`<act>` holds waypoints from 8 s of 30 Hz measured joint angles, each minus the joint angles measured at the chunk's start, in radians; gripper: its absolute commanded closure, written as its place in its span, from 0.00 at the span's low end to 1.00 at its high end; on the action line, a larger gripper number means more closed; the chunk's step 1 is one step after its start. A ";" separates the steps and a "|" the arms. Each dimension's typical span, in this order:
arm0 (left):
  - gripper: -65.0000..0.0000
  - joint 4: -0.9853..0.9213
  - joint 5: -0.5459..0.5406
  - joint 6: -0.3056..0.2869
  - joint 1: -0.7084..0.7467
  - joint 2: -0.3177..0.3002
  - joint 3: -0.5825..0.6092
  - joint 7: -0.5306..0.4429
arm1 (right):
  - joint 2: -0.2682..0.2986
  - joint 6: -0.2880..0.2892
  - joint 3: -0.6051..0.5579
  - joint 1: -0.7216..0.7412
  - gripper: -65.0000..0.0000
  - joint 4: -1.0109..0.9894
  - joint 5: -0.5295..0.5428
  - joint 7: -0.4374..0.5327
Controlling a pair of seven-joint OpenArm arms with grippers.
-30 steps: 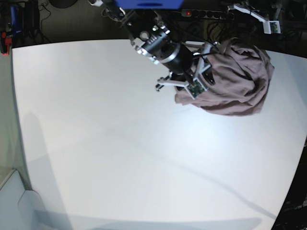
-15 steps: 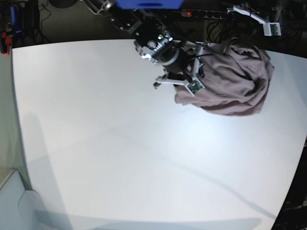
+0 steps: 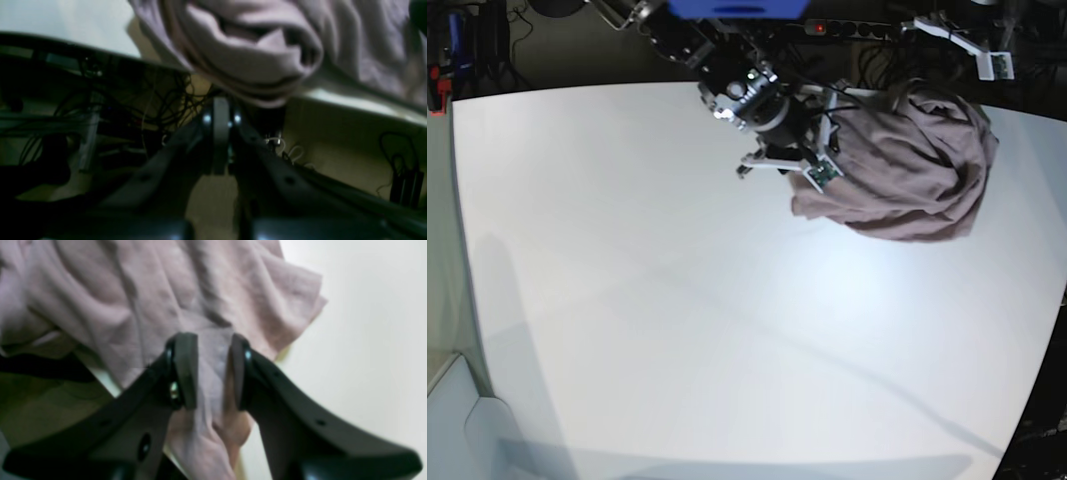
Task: Layout the t-shirt on the table in an organized manner, then fold the t-shirt properly
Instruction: 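Reach the right gripper to the crumpled mauve t-shirt and grasp it, then drag the grasped shirt with the right gripper across the table, then grasp the shirt edge with the left gripper and pull it away, then stretch the shirt between both grippers, right gripper pulling outward, then regrasp the shirt with the right gripper and pull it flatter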
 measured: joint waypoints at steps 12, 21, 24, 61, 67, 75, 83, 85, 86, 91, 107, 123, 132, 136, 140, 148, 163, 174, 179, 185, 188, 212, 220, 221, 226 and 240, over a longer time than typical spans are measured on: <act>1.00 -0.002 0.000 0.000 -0.016 0.000 0.000 0.003 | 0.038 0.000 -0.103 -0.004 0.73 -0.048 0.003 -0.003; 1.00 -0.003 0.000 0.000 -0.016 0.000 0.000 0.003 | 0.054 0.000 -0.045 -0.005 1.00 0.053 0.002 -0.014; 1.00 -0.003 -0.001 0.000 -0.015 0.001 0.000 0.003 | 0.058 0.000 0.032 -0.001 1.00 0.168 0.002 -0.008; 0.56 0.036 -0.274 -0.006 -0.306 -0.005 -0.001 0.392 | 0.164 0.004 1.028 0.090 0.75 0.191 0.003 -0.018; 0.50 0.035 -0.367 -0.010 -0.487 0.005 0.022 0.481 | 0.163 0.003 1.058 0.025 0.67 0.240 0.003 -0.012; 0.50 -0.097 -0.362 -0.006 -0.661 0.061 0.163 0.488 | 0.160 0.004 1.056 -0.041 0.67 0.300 0.003 -0.015; 0.84 -0.271 -0.257 0.005 -0.718 0.131 0.259 0.489 | 0.163 0.004 1.056 -0.068 0.67 0.302 0.004 -0.016; 0.87 -0.311 -0.263 0.002 -0.751 0.130 0.271 0.484 | 0.163 0.004 1.056 -0.069 0.67 0.304 0.004 -0.016; 0.87 -0.323 -0.260 0.002 -0.762 0.130 0.275 0.476 | 0.163 0.004 1.056 -0.074 0.67 0.306 0.003 -0.015; 0.87 -0.382 -0.260 0.002 -0.778 0.131 0.283 0.465 | 0.163 0.004 1.056 -0.082 0.67 0.307 0.004 -0.019; 0.99 -0.414 -0.269 0.001 -0.795 0.110 0.278 0.463 | 0.183 0.004 1.056 -0.079 0.67 0.307 0.003 -0.016; 0.99 -0.254 -0.272 0.001 -0.724 -0.065 -0.104 0.472 | 0.193 0.095 0.967 -0.094 0.67 0.307 0.007 -0.015; 0.99 -0.254 -0.271 0.001 -0.725 -0.072 -0.148 0.473 | 0.191 0.143 0.785 -0.179 0.67 0.307 0.003 -0.057; 0.99 -0.254 -0.272 0.001 -0.725 -0.066 -0.148 0.474 | 0.191 0.143 0.756 -0.218 0.67 0.307 0.003 -0.068; 0.99 -0.254 -0.272 0.001 -0.728 -0.067 -0.149 0.474 | 0.194 0.143 0.745 -0.242 0.67 0.307 0.003 -0.052; 0.99 -0.254 -0.271 0.001 -0.731 -0.070 -0.151 0.474 | 0.196 0.143 0.745 -0.301 0.67 0.307 0.003 -0.053; 0.99 -0.254 -0.271 0.001 -0.733 -0.070 -0.153 0.474 | 0.191 0.143 0.700 -0.207 0.67 0.140 0.001 -0.050; 0.99 -0.262 -0.274 0.001 -0.733 -0.067 -0.198 0.475 | 0.207 0.144 0.718 -0.185 1.00 0.131 0.008 -0.047; 0.99 -0.264 -0.272 0.001 -0.733 -0.095 -0.227 0.475 | 0.227 0.147 0.869 -0.183 1.00 0.208 0.002 -0.054; 0.99 -0.265 -0.272 0.001 -0.750 -0.098 -0.231 0.475 | 0.246 0.154 1.001 -0.087 1.00 0.267 0.008 -0.058; 1.00 -0.265 -0.274 0.001 -0.753 -0.114 -0.231 0.475 | 0.252 0.154 1.054 -0.039 1.00 0.266 0.003 -0.068; 1.00 -0.380 -0.267 0.001 -0.897 -0.099 -0.186 0.475 | 0.252 0.154 1.046 0.433 1.00 0.015 -0.005 -0.067; 1.00 -0.380 -0.263 0.001 -0.901 -0.093 -0.182 0.475 | 0.237 0.153 1.005 0.378 1.00 0.042 -0.010 -0.230; 1.00 -0.381 -0.263 0.001 -0.903 -0.093 -0.182 0.475 | 0.220 0.147 0.989 0.337 1.00 0.083 -0.020 -0.246; 1.00 -0.426 -0.260 0.002 -0.928 -0.090 -0.182 0.478 | 0.123 0.152 0.833 0.110 1.00 0.328 0.000 -0.245; 1.00 -0.464 -0.260 0.001 -0.972 -0.093 -0.180 0.474 | 0.027 0.154 0.466 -0.176 0.65 0.384 0.002 -0.247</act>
